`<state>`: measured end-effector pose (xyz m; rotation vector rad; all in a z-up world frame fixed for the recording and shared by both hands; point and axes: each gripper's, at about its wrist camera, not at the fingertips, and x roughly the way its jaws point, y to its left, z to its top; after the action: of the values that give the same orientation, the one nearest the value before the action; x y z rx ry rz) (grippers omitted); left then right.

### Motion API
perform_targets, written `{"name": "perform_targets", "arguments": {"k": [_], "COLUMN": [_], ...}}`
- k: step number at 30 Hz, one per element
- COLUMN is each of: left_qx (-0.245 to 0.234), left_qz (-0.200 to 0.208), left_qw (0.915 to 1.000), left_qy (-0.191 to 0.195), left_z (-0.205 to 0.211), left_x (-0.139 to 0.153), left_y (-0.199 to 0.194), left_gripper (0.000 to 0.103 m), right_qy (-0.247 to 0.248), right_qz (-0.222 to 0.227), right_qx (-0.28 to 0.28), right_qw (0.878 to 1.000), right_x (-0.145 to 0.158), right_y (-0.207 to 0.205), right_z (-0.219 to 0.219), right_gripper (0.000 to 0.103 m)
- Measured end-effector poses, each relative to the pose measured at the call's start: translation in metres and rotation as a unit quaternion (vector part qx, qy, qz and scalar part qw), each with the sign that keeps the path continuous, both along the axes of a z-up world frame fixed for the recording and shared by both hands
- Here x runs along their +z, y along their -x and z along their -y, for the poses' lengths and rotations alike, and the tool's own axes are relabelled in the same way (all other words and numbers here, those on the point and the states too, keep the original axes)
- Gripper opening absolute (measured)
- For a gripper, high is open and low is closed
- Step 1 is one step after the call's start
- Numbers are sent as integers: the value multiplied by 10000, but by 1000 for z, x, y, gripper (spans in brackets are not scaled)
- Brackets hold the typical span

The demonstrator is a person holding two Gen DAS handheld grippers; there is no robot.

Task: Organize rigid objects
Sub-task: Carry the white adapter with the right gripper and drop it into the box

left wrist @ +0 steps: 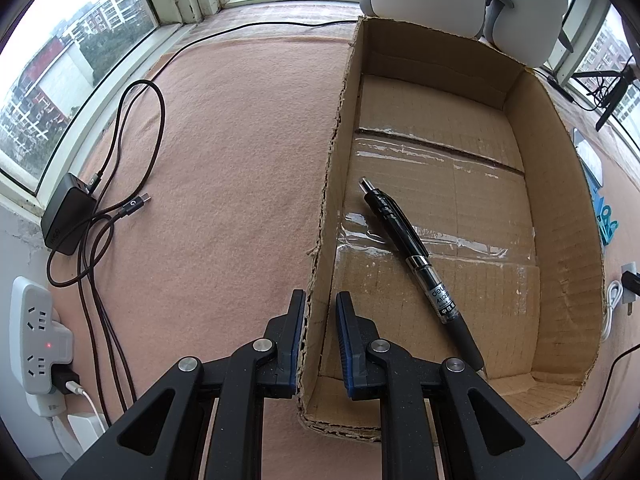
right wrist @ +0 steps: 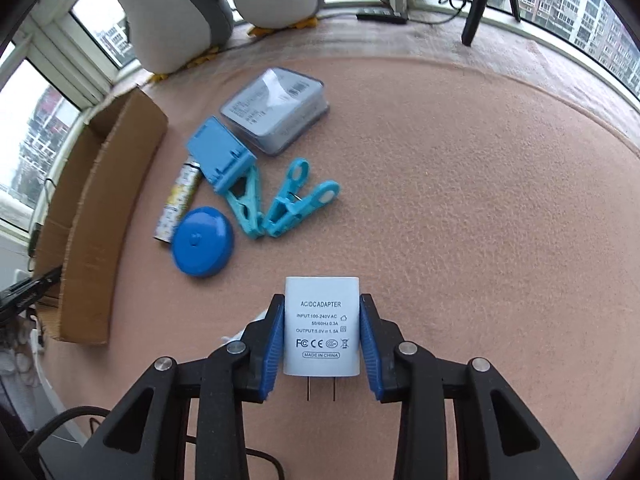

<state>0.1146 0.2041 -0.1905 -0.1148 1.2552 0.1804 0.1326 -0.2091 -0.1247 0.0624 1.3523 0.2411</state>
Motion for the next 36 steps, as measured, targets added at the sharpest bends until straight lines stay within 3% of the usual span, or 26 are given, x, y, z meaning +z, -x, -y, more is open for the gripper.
{"name": "perform_targets", "arguments": {"k": [6, 16, 24, 36], "left_qx": [1, -20, -30, -40], "left_qz": [4, 27, 42, 52], "left_qw": [10000, 10000, 10000, 10000], "left_qy": [20, 37, 55, 55], "left_z": [-2, -3, -3, -3], "left_x": [-1, -1, -1, -1], "left_y": [1, 2, 3, 4], "left_gripper": [15, 15, 15, 15], "right_qy": [-291, -554, -588, -517], "right_qz": [549, 1274, 1342, 1081], "right_qx": [238, 1165, 1643, 2128], "right_qw": [9978, 9834, 9755, 9697], "right_x": [45, 98, 96, 65], "right_y": [14, 22, 16, 2], "right_z": [-18, -101, -157, -231], "right_gripper": [32, 32, 32, 32]}}
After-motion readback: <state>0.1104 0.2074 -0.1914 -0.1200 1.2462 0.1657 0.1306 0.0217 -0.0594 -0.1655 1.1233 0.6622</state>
